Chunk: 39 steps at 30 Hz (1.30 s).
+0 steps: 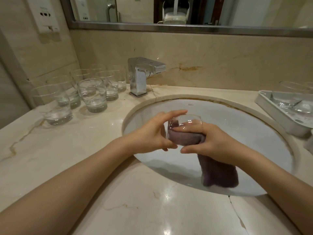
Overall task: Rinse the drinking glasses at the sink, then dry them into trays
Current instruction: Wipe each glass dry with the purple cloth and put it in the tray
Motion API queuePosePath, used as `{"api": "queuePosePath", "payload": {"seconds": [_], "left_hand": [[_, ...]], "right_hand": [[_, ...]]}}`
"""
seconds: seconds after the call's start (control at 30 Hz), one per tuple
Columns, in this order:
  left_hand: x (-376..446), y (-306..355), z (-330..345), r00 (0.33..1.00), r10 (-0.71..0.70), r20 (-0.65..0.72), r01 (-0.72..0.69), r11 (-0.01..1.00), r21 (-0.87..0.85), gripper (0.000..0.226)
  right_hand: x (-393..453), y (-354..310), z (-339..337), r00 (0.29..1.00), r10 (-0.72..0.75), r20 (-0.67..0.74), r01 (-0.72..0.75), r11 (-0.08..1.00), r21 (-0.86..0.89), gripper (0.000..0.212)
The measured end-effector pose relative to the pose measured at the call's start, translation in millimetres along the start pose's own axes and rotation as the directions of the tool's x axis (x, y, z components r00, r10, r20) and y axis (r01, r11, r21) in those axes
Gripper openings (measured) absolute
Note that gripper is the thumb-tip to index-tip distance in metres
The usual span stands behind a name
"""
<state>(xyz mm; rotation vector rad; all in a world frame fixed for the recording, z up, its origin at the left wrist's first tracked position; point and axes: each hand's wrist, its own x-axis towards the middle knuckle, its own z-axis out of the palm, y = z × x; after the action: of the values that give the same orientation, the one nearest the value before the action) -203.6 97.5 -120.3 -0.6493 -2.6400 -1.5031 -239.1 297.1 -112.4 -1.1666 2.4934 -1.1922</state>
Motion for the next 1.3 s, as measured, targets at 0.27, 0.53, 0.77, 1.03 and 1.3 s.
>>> {"api": "queuePosePath", "payload": {"seconds": [0.27, 0.53, 0.77, 1.03, 1.3], "left_hand": [[2.6, -4.1, -3.8, 0.970, 0.222, -0.095, -0.184, 0.936, 0.301, 0.086], [1.0, 10.9, -12.3, 0.984, -0.132, 0.116, 0.166, 0.914, -0.370, 0.083], [-1.0, -1.1, -3.3, 0.993, 0.117, -0.014, -0.111, 0.969, 0.222, 0.084], [2.4, -0.6, -6.2, 0.981, 0.173, -0.087, -0.144, 0.954, 0.264, 0.089], [1.5, 11.9, -13.3, 0.989, -0.125, 0.084, 0.148, 0.909, -0.390, 0.076]], "right_hand": [[2.0, -0.4, 4.1, 0.998, 0.062, -0.030, -0.051, 0.955, 0.293, 0.042], [1.9, 16.7, 0.5, 0.934, -0.355, -0.036, 0.272, 0.774, -0.572, 0.051], [1.6, 2.9, 3.6, 0.999, -0.032, -0.024, 0.035, 0.993, 0.115, 0.039], [0.8, 1.7, 6.5, 0.995, -0.067, -0.074, 0.077, 0.986, 0.145, 0.044], [3.7, 18.6, -0.1, 0.862, -0.502, -0.068, 0.320, 0.644, -0.695, 0.063]]}}
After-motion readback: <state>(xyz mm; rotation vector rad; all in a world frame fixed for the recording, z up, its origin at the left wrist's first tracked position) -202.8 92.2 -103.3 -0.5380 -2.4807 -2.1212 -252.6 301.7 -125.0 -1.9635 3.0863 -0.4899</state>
